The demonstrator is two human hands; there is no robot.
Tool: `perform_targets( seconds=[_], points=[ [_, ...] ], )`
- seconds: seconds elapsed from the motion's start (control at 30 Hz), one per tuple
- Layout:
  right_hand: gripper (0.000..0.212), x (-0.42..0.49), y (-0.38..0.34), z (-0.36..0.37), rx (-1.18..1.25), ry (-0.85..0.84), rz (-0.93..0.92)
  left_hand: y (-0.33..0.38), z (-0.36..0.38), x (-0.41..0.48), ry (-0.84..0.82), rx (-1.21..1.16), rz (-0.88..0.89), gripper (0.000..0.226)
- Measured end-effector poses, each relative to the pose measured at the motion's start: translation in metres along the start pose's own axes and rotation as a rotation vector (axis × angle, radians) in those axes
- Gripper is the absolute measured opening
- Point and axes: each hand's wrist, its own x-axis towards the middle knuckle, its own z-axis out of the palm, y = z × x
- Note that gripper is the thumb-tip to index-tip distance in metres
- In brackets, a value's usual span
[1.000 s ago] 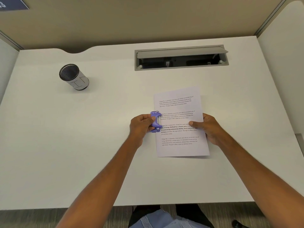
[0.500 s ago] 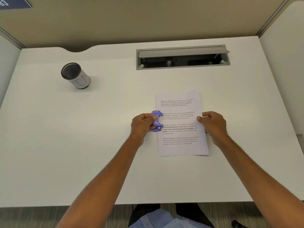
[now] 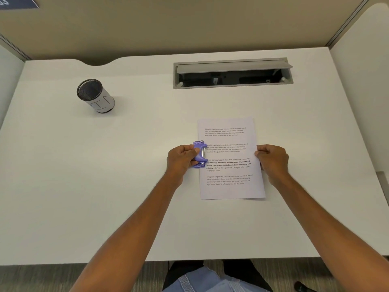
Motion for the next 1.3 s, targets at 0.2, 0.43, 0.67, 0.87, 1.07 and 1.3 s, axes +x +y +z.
perform_targets(
  seconds=[0.2, 0.43, 0.67, 0.87, 1.07, 1.3],
  points=[
    [0.02, -0.005, -0.004, -0.003, -0.008, -0.017, 0.0, 0.003, 0.0, -0.004, -0.005, 0.011, -0.008, 0.021],
    [0.038, -0.022, -0.021, -0.011, -0.339, 0.122, -0.133, 0.017, -0.007, -0.004, 0.019, 0.119, -0.027, 0.034],
    [0.016, -0.045, -0.02, 0.011, -0.26, 0.036, -0.174, 0.032, -0.005, 0.002, 0.003, 0.395, -0.089, 0.044],
    [0.011, -0.038, 0.002, 0.004, -0.226, 0.075, -0.129, 0.036, -0.002, 0.008, 0.028, 0.531, -0.092, 0.041],
    [0.006, -0.025, 0.021, -0.015, -0.163, 0.119, -0.061, 0.037, 0.002, 0.01, 0.081, 0.641, -0.089, 0.045],
    [0.009, -0.024, 0.023, -0.016, -0.112, 0.112, -0.044, 0.031, 0.006, 0.008, 0.143, 0.677, -0.058, 0.043]
  ],
)
